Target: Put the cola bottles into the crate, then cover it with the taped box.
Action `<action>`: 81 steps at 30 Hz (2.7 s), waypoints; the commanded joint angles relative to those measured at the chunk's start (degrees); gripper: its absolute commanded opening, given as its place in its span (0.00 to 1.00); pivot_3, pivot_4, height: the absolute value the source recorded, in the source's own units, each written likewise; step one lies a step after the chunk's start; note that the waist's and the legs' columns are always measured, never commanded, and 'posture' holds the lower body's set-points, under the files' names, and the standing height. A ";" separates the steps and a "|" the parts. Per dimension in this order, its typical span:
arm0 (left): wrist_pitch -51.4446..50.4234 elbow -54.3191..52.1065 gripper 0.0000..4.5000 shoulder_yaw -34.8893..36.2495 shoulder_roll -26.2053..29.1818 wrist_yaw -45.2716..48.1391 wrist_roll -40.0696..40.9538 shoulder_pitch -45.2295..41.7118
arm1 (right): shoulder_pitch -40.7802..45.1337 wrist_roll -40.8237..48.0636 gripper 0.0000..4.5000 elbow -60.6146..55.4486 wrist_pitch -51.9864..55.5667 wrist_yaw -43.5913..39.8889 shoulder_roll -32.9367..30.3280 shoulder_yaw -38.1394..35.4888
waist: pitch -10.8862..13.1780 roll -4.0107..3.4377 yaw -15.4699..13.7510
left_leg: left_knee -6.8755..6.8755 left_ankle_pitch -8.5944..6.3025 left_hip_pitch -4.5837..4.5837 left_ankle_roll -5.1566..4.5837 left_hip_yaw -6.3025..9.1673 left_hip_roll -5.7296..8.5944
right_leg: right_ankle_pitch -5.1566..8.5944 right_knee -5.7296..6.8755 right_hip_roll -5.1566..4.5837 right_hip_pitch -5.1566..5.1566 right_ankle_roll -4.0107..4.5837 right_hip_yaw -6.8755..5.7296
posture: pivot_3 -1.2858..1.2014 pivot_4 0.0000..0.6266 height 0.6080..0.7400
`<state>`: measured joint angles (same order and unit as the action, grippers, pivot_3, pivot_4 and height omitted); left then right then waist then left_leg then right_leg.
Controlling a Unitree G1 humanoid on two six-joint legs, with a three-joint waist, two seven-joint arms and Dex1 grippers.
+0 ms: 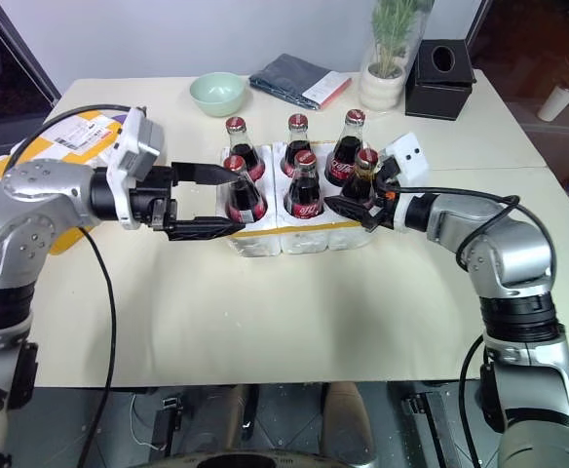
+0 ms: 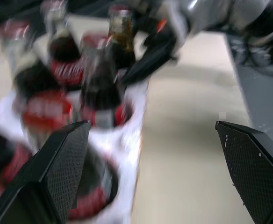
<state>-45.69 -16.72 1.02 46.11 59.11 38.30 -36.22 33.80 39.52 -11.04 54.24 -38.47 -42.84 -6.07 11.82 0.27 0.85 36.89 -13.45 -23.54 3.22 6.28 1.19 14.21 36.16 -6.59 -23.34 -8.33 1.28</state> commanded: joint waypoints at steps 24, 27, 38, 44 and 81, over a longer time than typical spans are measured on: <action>29.34 19.37 1.00 26.73 15.60 -26.28 -48.08 46.43 | -4.99 12.86 1.00 -4.82 -2.80 -24.43 -21.98 -16.32 | -0.06 0.09 -0.53 | -0.63 0.00 0.14 0.03 -0.39 -0.06 | 0.21 -0.44 -0.18 -0.09 0.39 0.12 | 0.52 0.24 1.00; 34.22 29.55 1.00 19.49 14.52 -33.06 -52.55 38.86 | -4.08 13.37 1.00 -4.70 -2.31 -23.44 -22.01 -16.32 | -0.08 0.14 -0.18 | -0.67 0.00 0.13 0.03 -0.41 -0.06 | 0.18 -0.47 -0.19 -0.09 0.33 0.11 | 0.52 0.24 1.00; 46.10 56.11 1.00 3.84 12.49 -46.93 -61.08 19.91 | -5.77 14.95 1.00 -6.67 -0.03 -20.46 -23.30 -20.63 | -0.12 0.23 0.06 | -0.69 0.01 0.16 0.03 -0.42 -0.07 | 0.05 -0.01 -0.16 -0.30 0.10 0.10 | 0.52 0.24 1.00; 49.53 64.82 0.94 -0.91 11.31 -49.09 -62.34 13.34 | -7.54 14.93 1.00 -7.25 0.55 -19.42 -23.81 -22.78 | -0.15 0.24 -0.16 | -0.66 0.01 0.18 0.03 -0.41 -0.06 | 0.05 0.01 -0.16 -0.25 0.09 0.10 | 0.52 0.24 1.00; 39.58 7.37 0.30 -2.48 10.18 -20.59 -55.56 -6.11 | -14.42 9.48 1.00 -4.76 -4.75 -18.14 -21.29 -22.41 | -0.20 0.30 0.09 | -0.61 0.05 0.15 0.07 -0.37 -0.05 | 0.05 0.01 -0.14 -0.18 0.07 0.07 | 0.52 0.24 1.00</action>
<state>-5.93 -6.31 -2.10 56.47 37.86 -18.09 -40.77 19.21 49.08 -15.25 50.68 -56.98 -64.20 -26.57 11.62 0.57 0.94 36.28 -13.39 -23.38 3.29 5.91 1.14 14.26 36.17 -6.73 -23.51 -8.26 1.35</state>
